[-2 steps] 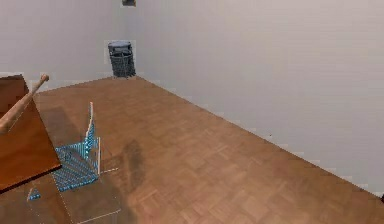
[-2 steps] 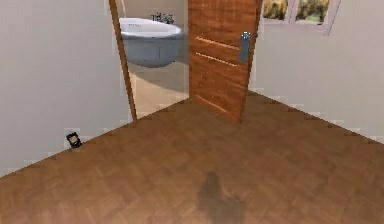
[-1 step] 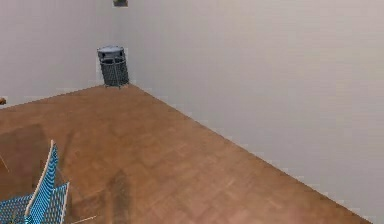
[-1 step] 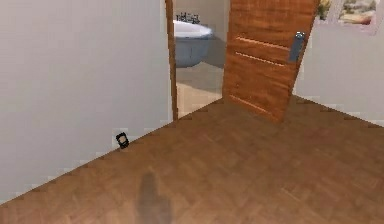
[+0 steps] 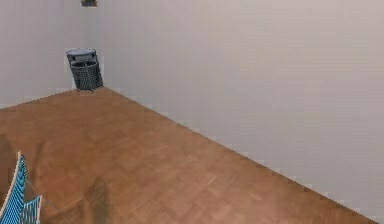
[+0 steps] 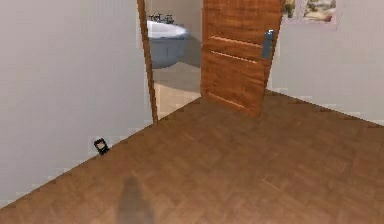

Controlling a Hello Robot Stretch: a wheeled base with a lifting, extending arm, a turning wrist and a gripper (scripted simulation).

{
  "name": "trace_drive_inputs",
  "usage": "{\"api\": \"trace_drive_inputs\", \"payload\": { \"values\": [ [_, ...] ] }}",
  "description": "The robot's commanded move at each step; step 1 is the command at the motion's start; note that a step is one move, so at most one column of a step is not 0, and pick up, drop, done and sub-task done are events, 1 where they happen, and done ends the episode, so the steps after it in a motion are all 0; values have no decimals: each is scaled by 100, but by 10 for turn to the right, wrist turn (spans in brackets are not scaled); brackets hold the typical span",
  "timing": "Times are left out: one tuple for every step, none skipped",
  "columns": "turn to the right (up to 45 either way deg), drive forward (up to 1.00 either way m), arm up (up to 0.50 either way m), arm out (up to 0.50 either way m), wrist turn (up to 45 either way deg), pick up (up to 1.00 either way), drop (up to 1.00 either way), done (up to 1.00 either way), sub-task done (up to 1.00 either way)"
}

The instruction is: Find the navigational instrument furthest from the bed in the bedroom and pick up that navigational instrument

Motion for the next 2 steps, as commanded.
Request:
{"api": "trace_drive_inputs", "payload": {
  "values": [
    [0,100,0,0,0,0,0,0,0],
    [120,0,0,0,0,0,0,0,0]
  ]
}}
